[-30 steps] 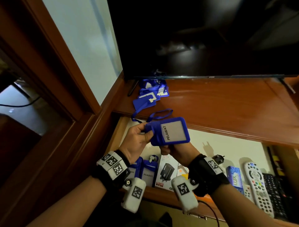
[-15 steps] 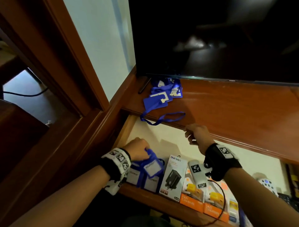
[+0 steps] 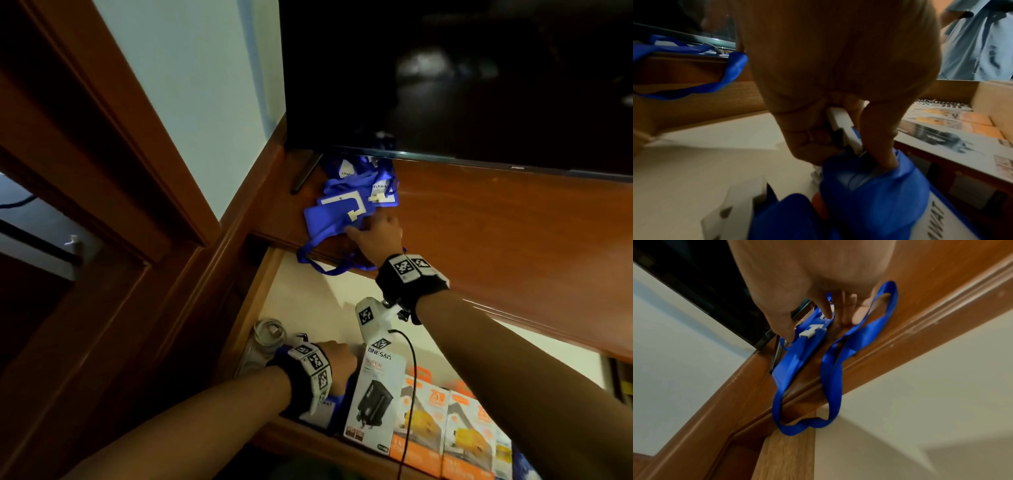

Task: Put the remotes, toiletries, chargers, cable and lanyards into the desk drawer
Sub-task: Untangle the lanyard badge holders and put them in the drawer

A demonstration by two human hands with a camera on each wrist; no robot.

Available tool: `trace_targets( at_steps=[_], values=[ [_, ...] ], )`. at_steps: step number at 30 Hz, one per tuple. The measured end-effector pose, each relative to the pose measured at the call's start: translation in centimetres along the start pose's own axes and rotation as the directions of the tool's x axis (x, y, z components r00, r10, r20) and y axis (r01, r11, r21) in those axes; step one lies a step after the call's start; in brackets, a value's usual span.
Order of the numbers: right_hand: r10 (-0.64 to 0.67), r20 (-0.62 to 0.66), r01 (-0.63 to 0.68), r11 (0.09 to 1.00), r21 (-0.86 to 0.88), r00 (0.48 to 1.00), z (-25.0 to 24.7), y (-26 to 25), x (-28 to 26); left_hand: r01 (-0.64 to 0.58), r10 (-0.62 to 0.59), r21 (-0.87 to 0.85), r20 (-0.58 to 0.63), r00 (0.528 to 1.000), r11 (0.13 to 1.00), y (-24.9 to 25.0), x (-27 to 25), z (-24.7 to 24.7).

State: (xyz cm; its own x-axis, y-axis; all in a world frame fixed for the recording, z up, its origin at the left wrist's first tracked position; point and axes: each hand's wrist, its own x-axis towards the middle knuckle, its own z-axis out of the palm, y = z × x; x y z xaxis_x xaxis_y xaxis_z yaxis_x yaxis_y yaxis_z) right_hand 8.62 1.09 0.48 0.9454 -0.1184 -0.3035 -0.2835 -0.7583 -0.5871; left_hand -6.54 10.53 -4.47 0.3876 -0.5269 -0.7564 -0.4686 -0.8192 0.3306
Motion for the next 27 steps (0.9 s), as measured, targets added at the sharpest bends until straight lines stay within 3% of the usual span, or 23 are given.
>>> trace_targets(
  at_steps=[7,13,15,18,22,25,27],
  values=[
    [0.231,-0.069,-0.227,0.972,0.058,0.971,1.2,-2.3,1.2,-0.001,0.001,0.009,-0.053,0.999,1.0,-0.6,0.6,0.4],
    [0.308,-0.047,-0.307,0.951,0.038,0.95,1.4,-2.5,2.1,-0.022,0.017,-0.029,-0.177,0.984,0.999,-1.4,0.4,0.8],
    [0.293,-0.01,-0.291,0.953,0.081,0.956,0.8,-2.0,2.0,-0.021,0.011,-0.047,-0.211,0.978,0.999,-1.7,0.3,1.0],
    [0.218,0.034,-0.218,0.932,0.289,0.975,0.1,-0.9,1.6,-0.001,-0.016,-0.078,-0.226,0.974,0.997,-2.0,0.5,1.3],
    [0.169,0.007,-0.137,0.775,0.616,0.986,-2.4,-0.1,-1.0,0.041,-0.099,-0.234,-0.243,0.965,0.971,-2.6,0.6,1.3],
    [0.136,-0.011,-0.087,0.694,0.715,0.991,-5.1,0.1,-3.9,0.029,-0.185,-0.417,-0.339,0.923,0.908,-3.2,-0.1,0.4],
    [0.12,-0.037,-0.049,0.639,0.767,0.992,-6.9,0.7,-6.1,-0.019,-0.261,-0.543,-0.433,0.863,0.84,-3.3,-1.1,-0.7]
  ],
)
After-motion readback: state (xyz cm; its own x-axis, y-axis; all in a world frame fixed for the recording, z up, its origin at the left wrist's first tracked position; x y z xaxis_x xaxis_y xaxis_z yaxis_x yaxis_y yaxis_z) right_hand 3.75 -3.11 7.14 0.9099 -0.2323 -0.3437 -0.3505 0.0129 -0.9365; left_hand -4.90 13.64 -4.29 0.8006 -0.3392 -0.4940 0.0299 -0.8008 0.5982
